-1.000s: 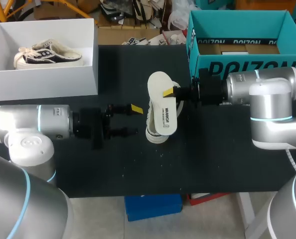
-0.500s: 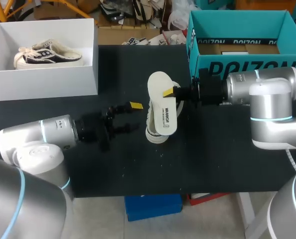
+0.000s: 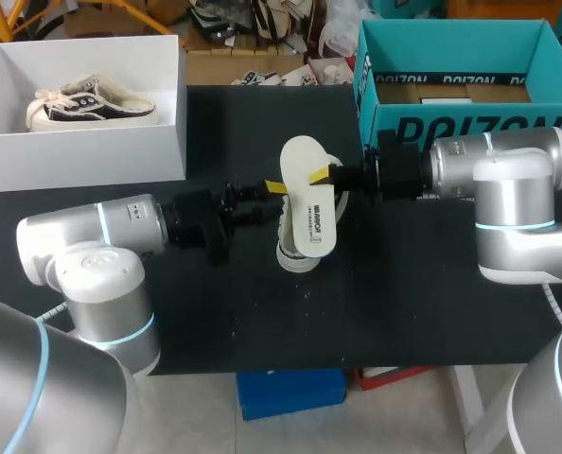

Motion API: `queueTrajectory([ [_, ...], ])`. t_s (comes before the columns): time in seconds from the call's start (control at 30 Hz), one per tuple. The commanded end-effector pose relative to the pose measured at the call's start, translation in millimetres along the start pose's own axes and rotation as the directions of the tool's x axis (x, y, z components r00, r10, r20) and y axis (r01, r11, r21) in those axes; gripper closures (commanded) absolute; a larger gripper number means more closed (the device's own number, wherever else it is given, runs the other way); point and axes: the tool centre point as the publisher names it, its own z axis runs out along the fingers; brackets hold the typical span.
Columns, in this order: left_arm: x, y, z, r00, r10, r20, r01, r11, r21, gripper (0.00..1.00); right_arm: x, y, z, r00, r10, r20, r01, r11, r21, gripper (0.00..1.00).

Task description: Take the shoe out of the shoebox, open the shoe tongue, remove and reinsert the insole, then place the shoe into the shoebox

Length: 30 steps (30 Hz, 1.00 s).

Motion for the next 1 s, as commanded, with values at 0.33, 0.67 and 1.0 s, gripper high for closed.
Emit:
queueTrajectory([
  [0.33,-5.5,8,41,1.0,0.026,0.005,-0.026,0.999,0.039,0.56,-0.3,0.1,1,1.0,0.0,0.0,0.0,1.0,0.0,1.0],
  [0.67,-5.0,5,53,1.0,0.026,0.006,-0.026,0.998,0.056,0.73,-0.3,0.1,1,1.0,0.0,0.0,0.0,1.0,0.0,1.0],
  [1.0,0.2,1,52,1.0,0.006,0.007,-0.006,0.999,0.051,0.96,-0.3,0.1,1,1.0,0.0,0.0,0.0,1.0,0.0,1.0],
])
